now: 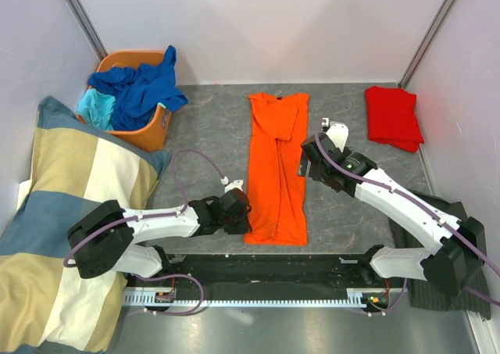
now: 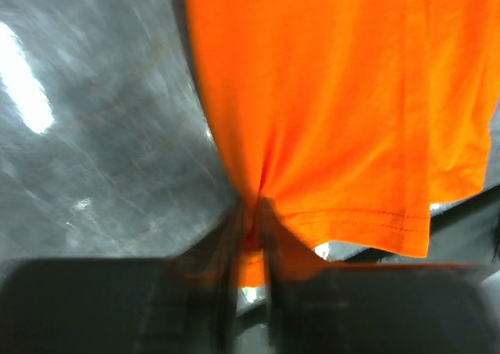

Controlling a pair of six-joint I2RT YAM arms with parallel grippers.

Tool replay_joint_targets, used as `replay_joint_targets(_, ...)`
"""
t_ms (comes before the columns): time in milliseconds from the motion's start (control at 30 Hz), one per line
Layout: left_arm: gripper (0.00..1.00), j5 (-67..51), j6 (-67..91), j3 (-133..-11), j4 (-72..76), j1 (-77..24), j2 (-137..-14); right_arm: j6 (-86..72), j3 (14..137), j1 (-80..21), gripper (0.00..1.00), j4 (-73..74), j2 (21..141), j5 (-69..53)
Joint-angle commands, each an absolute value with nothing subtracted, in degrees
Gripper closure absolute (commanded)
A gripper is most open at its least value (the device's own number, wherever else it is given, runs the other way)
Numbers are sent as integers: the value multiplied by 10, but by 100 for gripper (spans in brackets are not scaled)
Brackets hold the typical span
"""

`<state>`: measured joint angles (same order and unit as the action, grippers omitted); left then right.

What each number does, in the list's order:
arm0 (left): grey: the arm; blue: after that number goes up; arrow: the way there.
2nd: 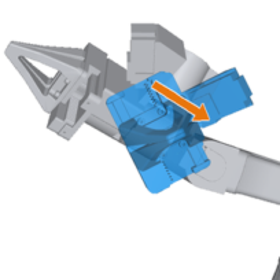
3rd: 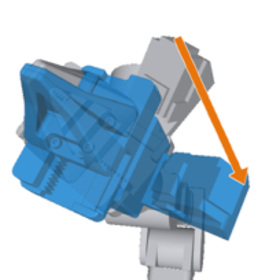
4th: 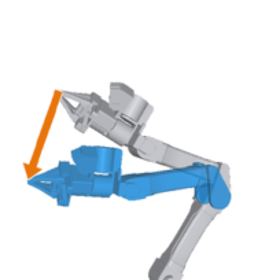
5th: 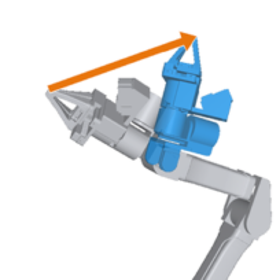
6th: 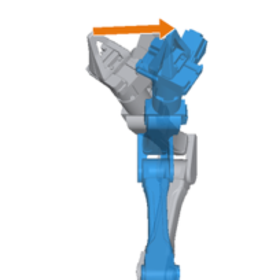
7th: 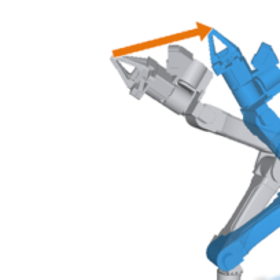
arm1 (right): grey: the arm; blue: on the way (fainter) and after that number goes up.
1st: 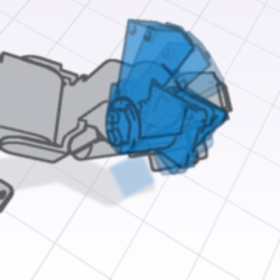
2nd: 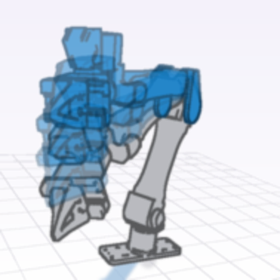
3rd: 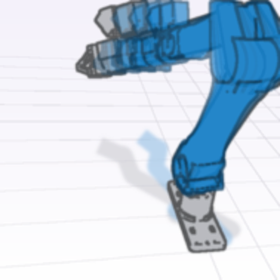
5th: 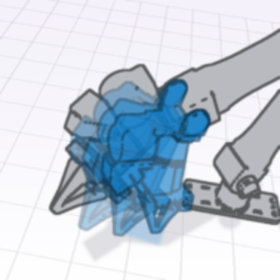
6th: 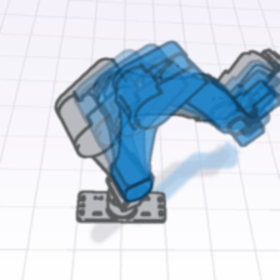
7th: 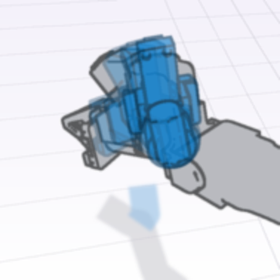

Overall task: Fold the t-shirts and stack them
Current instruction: Grab the bottom of the folded rectangular tshirt with both arms

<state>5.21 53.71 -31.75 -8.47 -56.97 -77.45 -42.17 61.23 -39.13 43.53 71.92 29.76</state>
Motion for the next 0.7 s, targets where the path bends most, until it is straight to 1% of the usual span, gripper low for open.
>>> replay_joint_targets(0, 98, 18, 557, -316, -102, -591, -775, -417, 598, -388, 12, 425, 701, 296)
replay_joint_targets(167, 97, 13, 564, -312, -121, -607, -750, -420, 588, -388, 12, 416, 698, 288)
replay_joint_targets(200, 93, 14, 566, -312, -130, -608, -746, -419, 587, -388, 12, 414, 700, 288)
replay_joint_targets(233, 65, 15, 566, -311, -134, -608, -742, -420, 588, -388, 12, 412, 700, 288)
replay_joint_targets(267, 48, 18, 569, -312, -141, -608, -733, -418, 589, -387, 12, 408, 706, 288)
replay_joint_targets(333, 23, 29, 570, -319, -167, -608, -719, -414, 592, -386, 11, 403, 712, 289)
replay_joint_targets(367, 4, 37, 569, -336, -179, -608, -703, -412, 597, -385, 11, 396, 720, 288)
replay_joint_targets(400, 0, 60, 567, -347, -193, -608, -694, -408, 599, -382, 11, 390, 725, 288)
replay_joint_targets(467, 0, 93, 547, -396, -235, -607, -679, -396, 612, -378, 9, 373, 745, 290)
replay_joint_targets(500, 0, 136, 537, -416, -249, -606, -668, -389, 618, -371, 9, 365, 754, 290)
replay_joint_targets(567, 0, 182, 496, -477, -265, -595, -664, -367, 642, -360, 8, 344, 785, 289)
replay_joint_targets(600, 0, 214, 481, -495, -265, -585, -669, -360, 650, -346, 8, 335, 795, 287)
replay_joint_targets(667, 0, 216, 441, -538, -243, -523, -683, -340, 676, -331, 7, 306, 834, 271)
